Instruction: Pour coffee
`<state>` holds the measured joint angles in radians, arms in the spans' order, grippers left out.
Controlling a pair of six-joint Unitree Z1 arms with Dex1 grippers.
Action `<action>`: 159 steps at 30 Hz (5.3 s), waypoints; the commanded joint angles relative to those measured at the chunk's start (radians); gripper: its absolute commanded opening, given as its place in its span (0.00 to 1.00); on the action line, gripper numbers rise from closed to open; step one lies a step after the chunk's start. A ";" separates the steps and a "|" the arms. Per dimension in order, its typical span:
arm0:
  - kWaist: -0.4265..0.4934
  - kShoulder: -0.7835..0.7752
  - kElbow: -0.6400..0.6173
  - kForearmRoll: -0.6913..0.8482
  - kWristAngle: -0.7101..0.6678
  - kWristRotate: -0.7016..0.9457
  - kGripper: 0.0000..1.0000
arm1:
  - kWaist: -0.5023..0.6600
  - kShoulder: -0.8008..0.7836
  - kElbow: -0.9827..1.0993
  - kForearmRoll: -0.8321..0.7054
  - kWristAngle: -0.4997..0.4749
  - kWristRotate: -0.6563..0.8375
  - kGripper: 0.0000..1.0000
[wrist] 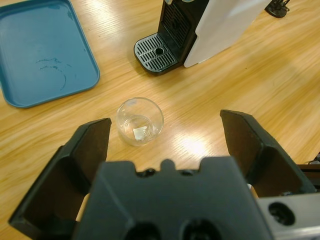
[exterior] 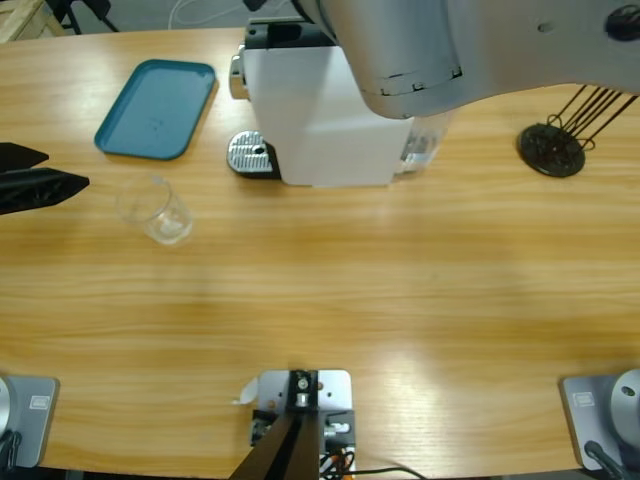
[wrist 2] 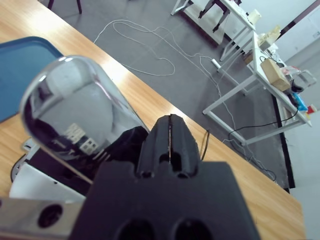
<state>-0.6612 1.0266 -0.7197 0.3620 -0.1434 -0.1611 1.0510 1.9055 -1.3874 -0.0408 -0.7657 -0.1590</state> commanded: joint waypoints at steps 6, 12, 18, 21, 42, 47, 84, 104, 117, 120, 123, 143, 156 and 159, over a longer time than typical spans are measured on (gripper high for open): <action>-0.009 0.038 0.029 0.000 0.004 -0.006 0.95 | 0.023 0.160 0.116 -0.033 0.050 0.058 0.00; -0.009 0.040 0.029 0.000 0.003 -0.006 0.95 | 0.023 0.186 0.149 -0.067 0.059 0.092 0.00; -0.009 0.038 0.029 0.000 0.004 -0.006 0.95 | 0.031 0.187 0.171 -0.066 0.072 0.119 0.00; -0.009 0.038 0.029 0.000 0.004 -0.006 0.95 | 0.047 0.179 0.185 -0.057 0.075 0.140 0.00; -0.009 0.002 0.030 0.009 0.004 -0.006 0.95 | 0.162 0.167 0.173 0.103 0.097 0.324 0.00; -0.009 -0.002 0.029 0.011 0.004 -0.006 0.95 | 0.162 0.072 0.189 0.096 0.103 0.327 0.00; -0.009 -0.008 0.025 0.008 0.013 -0.003 0.95 | -0.068 -0.176 0.073 0.035 0.037 0.030 0.00; -0.009 0.018 0.025 0.003 0.016 -0.002 0.95 | 0.026 0.000 0.041 0.034 0.071 0.132 0.00; -0.009 0.027 0.025 0.002 0.016 -0.002 0.95 | 0.032 0.067 0.028 0.050 0.093 0.152 0.00; -0.009 0.026 0.025 0.002 0.016 -0.002 0.95 | 0.032 0.079 0.022 0.050 0.101 0.154 0.00; -0.009 0.025 0.025 0.003 0.016 -0.002 0.95 | 0.032 0.093 0.006 0.054 0.106 0.155 0.00; -0.009 -0.005 0.029 0.005 0.019 -0.003 0.95 | 0.052 0.140 -0.018 0.137 0.121 0.220 0.00; -0.010 -0.022 0.031 0.015 0.018 -0.003 0.95 | 0.052 0.165 -0.018 0.151 0.115 0.263 0.00; -0.011 -0.028 0.029 0.019 0.018 -0.004 0.95 | 0.052 0.170 -0.016 0.151 0.117 0.269 0.00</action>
<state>-0.6628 1.0270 -0.7187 0.3641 -0.1400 -0.1611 1.0897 1.9576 -1.4598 0.0797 -0.6702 0.0869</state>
